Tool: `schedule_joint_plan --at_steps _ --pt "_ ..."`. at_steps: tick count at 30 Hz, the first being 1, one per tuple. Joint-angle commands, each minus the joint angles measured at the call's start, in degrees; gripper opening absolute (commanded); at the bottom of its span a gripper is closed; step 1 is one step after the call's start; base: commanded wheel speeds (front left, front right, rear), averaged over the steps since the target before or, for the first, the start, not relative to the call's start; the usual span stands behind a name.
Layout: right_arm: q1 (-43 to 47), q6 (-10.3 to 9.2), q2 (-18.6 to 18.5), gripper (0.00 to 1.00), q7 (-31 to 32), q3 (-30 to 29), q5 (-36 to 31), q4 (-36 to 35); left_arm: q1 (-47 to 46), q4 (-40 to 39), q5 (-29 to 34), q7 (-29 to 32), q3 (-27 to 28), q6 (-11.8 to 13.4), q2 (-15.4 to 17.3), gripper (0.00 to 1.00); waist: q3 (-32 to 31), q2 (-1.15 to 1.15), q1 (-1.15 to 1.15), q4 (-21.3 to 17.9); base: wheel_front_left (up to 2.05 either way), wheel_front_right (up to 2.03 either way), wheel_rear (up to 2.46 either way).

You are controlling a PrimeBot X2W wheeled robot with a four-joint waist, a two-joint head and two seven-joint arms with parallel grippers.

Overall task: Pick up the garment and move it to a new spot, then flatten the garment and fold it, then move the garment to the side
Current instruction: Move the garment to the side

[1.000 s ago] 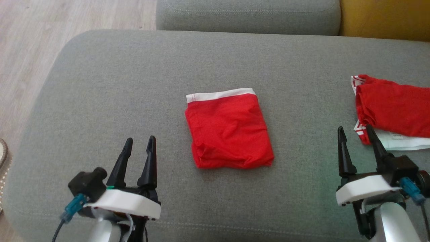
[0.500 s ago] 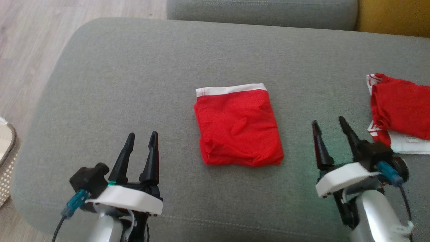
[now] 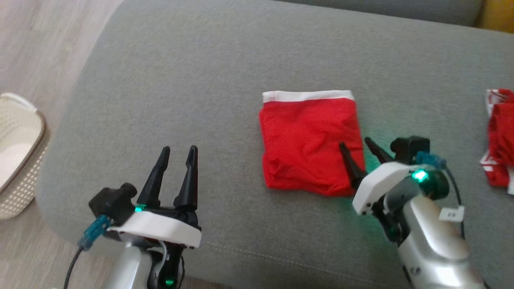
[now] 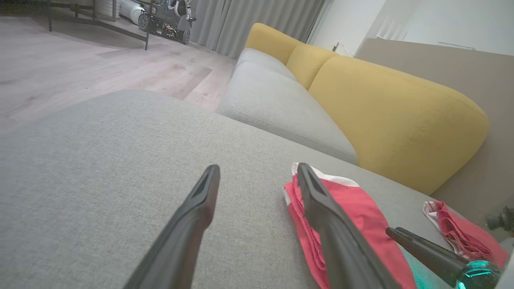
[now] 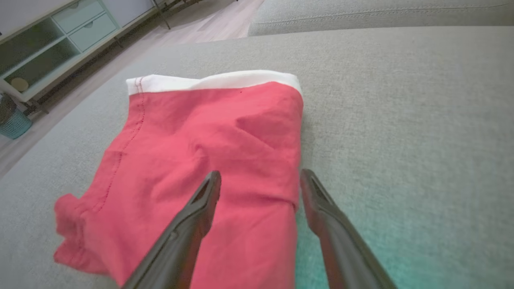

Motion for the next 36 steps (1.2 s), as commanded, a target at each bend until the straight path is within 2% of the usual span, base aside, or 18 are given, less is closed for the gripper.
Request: schedule_joint_plan --at_steps 1,8,9,10,16,24,29,36 --pt "-2.5 -0.04 -0.5 1.00 0.5 1.1 0.0 0.1 -2.4 -1.8 -0.4 -0.4 1.6 -0.1 0.2 1.00 1.3 0.00 0.00 1.6 0.00 0.00 0.00" --pt "-6.0 -0.04 -1.3 1.00 1.7 1.0 -1.8 8.0 -2.8 -1.7 -0.8 -0.4 1.7 0.0 0.2 1.00 2.4 0.00 0.00 3.3 0.00 0.00 0.00" --pt "-6.2 -0.04 -1.2 0.46 2.2 1.7 -1.1 8.7 -2.8 -1.7 -0.8 -0.4 1.7 0.0 0.2 1.00 2.4 0.00 0.00 3.4 0.00 0.00 0.00" --pt "-6.4 -0.04 -1.1 0.00 2.6 2.5 -0.4 9.2 -2.8 -1.7 -0.8 -0.4 1.8 0.0 0.2 1.00 2.4 0.00 0.00 3.3 0.00 0.00 0.00" --pt "-7.6 -0.04 -2.2 0.00 1.7 6.7 1.0 10.1 -2.9 -1.7 -0.5 -0.4 2.3 0.1 0.2 1.00 1.8 0.00 0.00 1.8 0.00 0.00 0.00" --pt "-10.7 -0.04 -7.1 0.00 -6.4 10.5 -7.6 9.5 -3.0 -2.3 0.3 -0.4 2.6 -0.3 0.2 1.00 0.7 0.00 0.00 -2.8 0.00 0.00 0.00" --pt "-13.2 -0.04 -11.0 0.00 -9.2 12.1 -12.8 6.9 -3.8 -3.3 0.8 -0.4 2.8 -0.5 0.2 1.00 1.6 0.00 0.00 -6.6 0.00 0.00 0.00" --pt "-17.0 -0.04 -18.7 0.00 -7.5 15.6 -15.0 2.4 -6.3 -4.8 1.8 -0.4 2.9 -1.2 0.2 1.00 5.0 0.00 0.00 -12.8 0.00 0.00 0.00"
